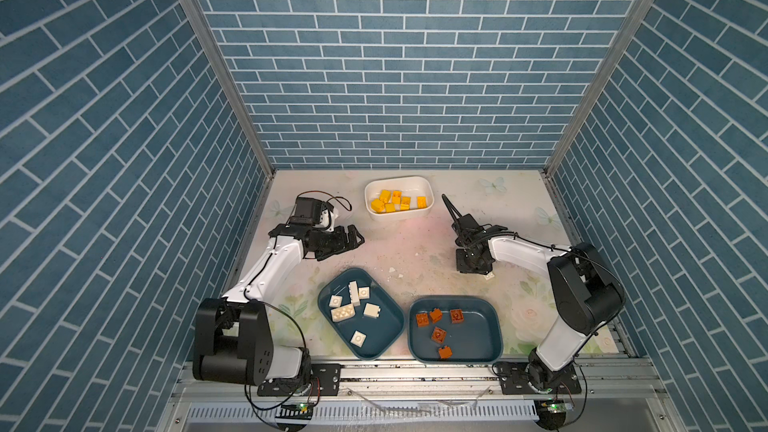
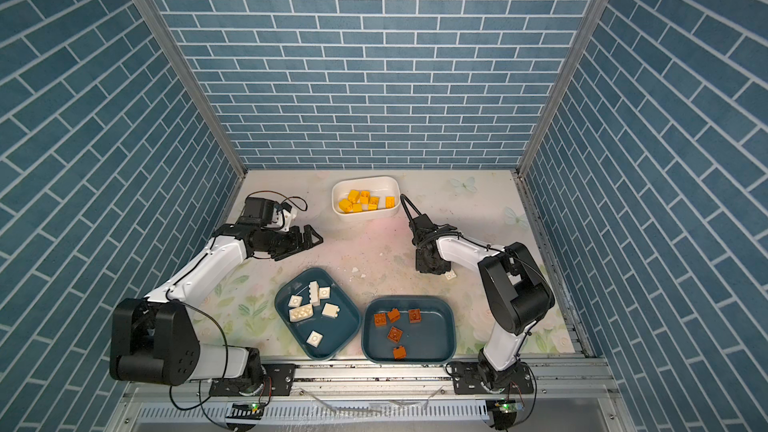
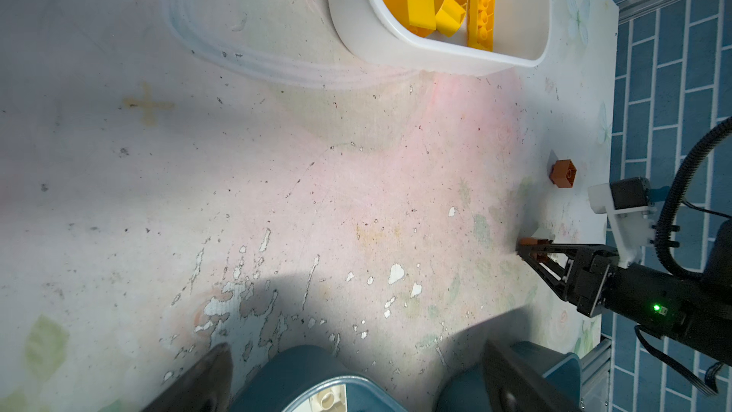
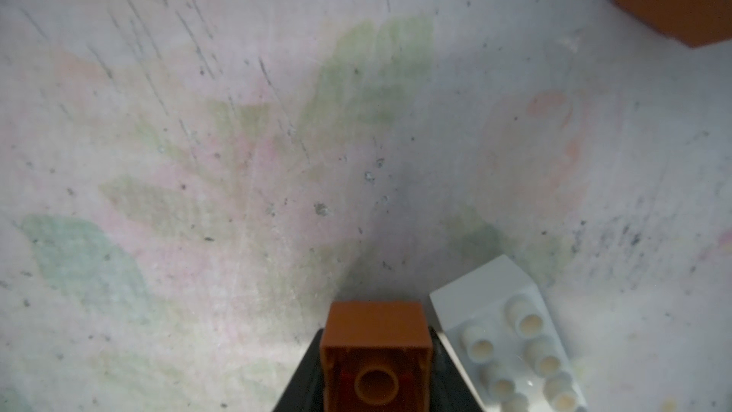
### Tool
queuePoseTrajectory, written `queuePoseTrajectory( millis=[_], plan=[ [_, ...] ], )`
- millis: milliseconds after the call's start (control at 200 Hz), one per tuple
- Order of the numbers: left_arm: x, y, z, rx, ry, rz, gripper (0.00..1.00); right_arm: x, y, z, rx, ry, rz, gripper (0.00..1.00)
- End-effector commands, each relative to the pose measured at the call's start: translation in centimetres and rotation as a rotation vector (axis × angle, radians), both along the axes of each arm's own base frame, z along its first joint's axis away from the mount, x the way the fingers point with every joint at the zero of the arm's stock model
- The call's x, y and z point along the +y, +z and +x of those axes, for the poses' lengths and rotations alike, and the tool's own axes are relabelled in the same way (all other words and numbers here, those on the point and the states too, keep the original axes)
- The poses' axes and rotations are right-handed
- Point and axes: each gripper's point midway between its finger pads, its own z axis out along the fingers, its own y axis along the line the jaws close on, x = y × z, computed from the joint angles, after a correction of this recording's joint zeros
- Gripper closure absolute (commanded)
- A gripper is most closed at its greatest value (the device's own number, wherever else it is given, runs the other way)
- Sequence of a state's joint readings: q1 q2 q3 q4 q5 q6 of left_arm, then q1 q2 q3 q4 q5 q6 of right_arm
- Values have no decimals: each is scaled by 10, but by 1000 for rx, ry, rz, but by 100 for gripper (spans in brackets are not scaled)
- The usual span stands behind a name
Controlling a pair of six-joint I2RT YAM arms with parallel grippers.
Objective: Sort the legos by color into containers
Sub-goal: 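Carry the brown brick over the brown-brick tray and release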
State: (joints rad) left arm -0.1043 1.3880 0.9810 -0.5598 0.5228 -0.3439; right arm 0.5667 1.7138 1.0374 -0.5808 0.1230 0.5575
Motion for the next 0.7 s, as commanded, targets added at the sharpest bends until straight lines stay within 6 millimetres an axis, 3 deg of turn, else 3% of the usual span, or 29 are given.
queuePoseTrajectory(
  millis=[0,135,285,505,695],
  plan=[
    [0,0,-2,12,-21,6,0,20,41,5,-76,135,52,75],
    [-1,6,1,4,-24,-1,0,65,81,-14,-140,366,153,76],
    [-3,16,3,-11,-29,-16,0,96,111,-69,-137,585,232,77],
    [-13,31,2,-34,-35,-93,1,75,98,-147,-12,621,214,77],
    [-18,43,-3,-53,-39,-138,0,64,72,-194,62,589,208,76]
  ],
)
